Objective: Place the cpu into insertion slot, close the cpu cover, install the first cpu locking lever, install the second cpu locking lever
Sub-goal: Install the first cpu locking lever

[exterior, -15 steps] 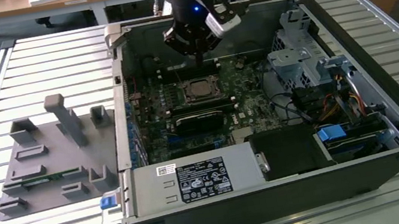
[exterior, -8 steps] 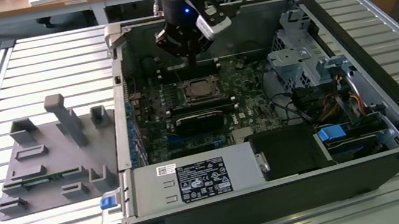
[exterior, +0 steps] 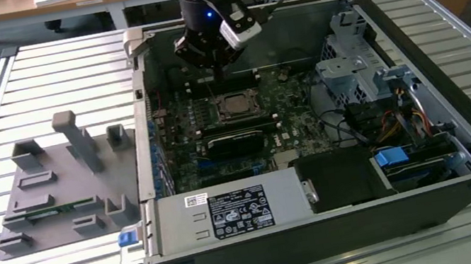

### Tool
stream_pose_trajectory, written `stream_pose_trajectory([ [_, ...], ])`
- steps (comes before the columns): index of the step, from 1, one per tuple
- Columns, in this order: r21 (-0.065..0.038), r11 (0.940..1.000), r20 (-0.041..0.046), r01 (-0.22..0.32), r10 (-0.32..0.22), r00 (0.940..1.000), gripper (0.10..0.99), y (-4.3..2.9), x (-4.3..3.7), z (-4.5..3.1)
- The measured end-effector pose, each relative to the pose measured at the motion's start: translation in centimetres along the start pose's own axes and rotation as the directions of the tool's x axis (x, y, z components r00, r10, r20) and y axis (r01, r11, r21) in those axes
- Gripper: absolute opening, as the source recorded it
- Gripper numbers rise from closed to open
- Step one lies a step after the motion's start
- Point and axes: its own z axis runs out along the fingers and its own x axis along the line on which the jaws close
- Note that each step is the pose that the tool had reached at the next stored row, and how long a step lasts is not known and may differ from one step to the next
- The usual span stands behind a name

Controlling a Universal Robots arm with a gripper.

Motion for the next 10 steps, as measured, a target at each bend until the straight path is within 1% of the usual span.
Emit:
stream_pose_trajectory([
  [6, 0.000, 1.0000, 0.0001, 0.000, 0.000, 1.0000, 0.106, -0.07, 1.41, 0.06],
  [10, 0.000, 1.0000, 0.0000, 0.000, 0.000, 1.0000, 0.106, -0.08, 2.07, 0.09],
])
